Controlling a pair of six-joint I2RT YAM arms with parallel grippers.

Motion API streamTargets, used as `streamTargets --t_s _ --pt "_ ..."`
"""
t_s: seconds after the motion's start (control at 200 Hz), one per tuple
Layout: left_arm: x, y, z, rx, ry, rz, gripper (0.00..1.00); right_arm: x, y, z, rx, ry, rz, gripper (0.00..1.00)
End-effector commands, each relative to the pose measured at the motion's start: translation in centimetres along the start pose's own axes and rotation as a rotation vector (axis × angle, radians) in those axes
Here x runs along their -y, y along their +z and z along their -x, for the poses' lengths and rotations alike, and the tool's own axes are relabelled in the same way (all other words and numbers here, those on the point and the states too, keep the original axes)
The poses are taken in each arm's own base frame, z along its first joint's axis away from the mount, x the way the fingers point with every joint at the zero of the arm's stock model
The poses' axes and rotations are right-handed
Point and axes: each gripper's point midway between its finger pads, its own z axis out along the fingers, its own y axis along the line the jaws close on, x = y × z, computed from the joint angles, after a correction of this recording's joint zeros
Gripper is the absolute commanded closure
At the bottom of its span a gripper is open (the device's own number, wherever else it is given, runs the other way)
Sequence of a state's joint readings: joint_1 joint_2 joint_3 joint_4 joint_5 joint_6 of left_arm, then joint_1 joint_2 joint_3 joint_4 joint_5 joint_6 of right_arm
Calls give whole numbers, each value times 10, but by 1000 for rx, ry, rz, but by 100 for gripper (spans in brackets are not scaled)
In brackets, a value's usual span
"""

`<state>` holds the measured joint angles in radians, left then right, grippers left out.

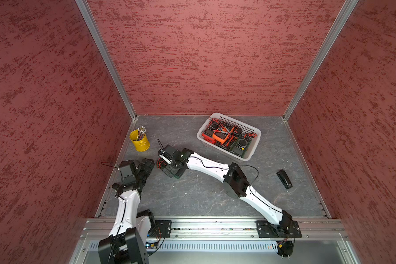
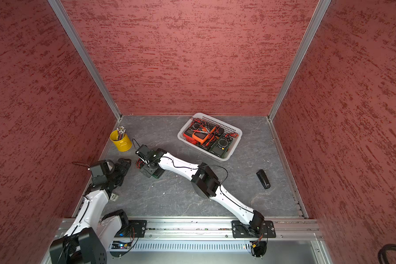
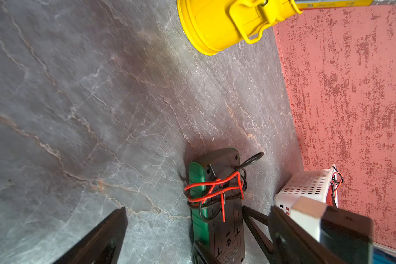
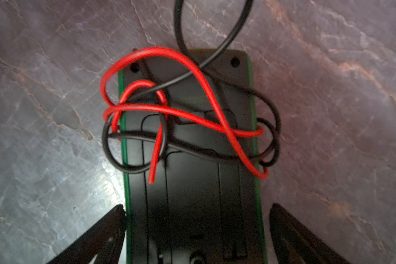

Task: Put the multimeter into the basket
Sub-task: Pick up the multimeter from the center of the board.

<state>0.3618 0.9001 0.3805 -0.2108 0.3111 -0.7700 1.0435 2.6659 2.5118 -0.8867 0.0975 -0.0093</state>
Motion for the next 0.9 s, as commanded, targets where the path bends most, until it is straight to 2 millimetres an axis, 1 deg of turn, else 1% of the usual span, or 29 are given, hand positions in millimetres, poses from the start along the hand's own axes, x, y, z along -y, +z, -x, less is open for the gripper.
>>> streamTargets --t_s 0.0,0.145,0.271,0.336,0.406,0.451,0.576,0.646,0.706,0.792,0.852,0.897 --pt "-5 1 -3 -11 9 6 1 3 10 -6 -22 -19 -29 1" --pt "-6 1 -5 -16 9 3 1 1 23 -7 -22 -22 -23 1" --pt "-6 2 -6 -20 10 0 0 -1 26 -3 -4 -9 -13 2" --pt "-6 2 -6 -22 11 0 0 -4 26 -2 3 -1 -2 11" --pt "-5 1 -6 -23 13 -3 0 -5 24 -1 2 11 7 25" --pt "-5 1 -6 -22 14 -2 0 -4 21 0 2 21 5 30" --pt "-5 1 -7 -26 34 -2 0 -4 3 5 1 87 14 38" --pt "-4 0 -6 -29 52 -2 0 -8 -14 10 5 157 41 43" --pt "-2 -1 -6 -28 64 -1 0 -10 -29 14 5 220 52 50" --pt "0 -2 -6 -31 70 -7 0 -9 -50 20 22 298 43 56" --pt "2 -3 -6 -34 77 -21 0 -8 -64 24 39 343 32 64" --pt "5 -3 -6 -37 90 -33 0 -8 -74 26 53 365 26 67"
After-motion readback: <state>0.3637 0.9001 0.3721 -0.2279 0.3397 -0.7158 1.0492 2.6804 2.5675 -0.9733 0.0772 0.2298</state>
